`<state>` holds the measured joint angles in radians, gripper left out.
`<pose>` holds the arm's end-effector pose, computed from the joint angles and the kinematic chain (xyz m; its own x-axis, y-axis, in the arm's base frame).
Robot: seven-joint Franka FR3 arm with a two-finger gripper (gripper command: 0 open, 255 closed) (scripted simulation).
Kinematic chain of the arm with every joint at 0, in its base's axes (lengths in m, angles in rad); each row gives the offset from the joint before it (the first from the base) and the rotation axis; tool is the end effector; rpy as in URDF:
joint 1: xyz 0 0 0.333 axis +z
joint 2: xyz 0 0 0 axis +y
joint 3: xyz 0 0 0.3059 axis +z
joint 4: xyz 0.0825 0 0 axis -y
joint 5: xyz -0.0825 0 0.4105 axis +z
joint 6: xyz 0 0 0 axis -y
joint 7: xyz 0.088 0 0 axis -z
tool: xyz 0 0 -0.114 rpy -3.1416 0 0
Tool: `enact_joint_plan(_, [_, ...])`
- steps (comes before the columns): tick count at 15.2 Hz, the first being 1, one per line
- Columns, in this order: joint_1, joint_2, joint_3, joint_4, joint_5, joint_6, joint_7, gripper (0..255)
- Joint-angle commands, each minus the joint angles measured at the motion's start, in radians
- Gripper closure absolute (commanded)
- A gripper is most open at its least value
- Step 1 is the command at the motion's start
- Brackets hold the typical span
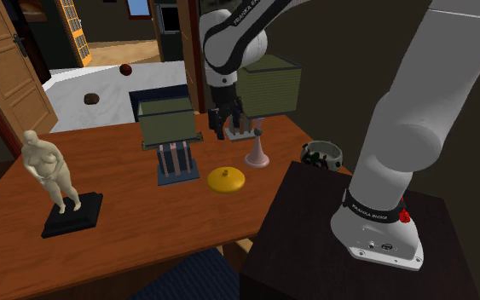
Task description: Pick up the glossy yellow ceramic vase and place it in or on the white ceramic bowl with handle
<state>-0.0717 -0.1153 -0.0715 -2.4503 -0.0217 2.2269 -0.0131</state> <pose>0.4705 -0.0681 0.2989 0.9875 -0.1144 -0.1083 -0.1144 -0.9934 0.0060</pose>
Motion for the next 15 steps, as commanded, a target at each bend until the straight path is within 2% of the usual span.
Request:
enact_joint_plan(1, [-0.003, 0.082, -0.006, 0.017, 0.004, 0.059, -0.011, 0])
enact_joint_plan(12, [-0.043, 0.524, -0.015, 0.223, 0.046, 0.255, -0.081, 0])
enact_joint_plan(15, [-0.045, 0.55, -0.013, 0.224, 0.049, 0.28, -0.084, 0])
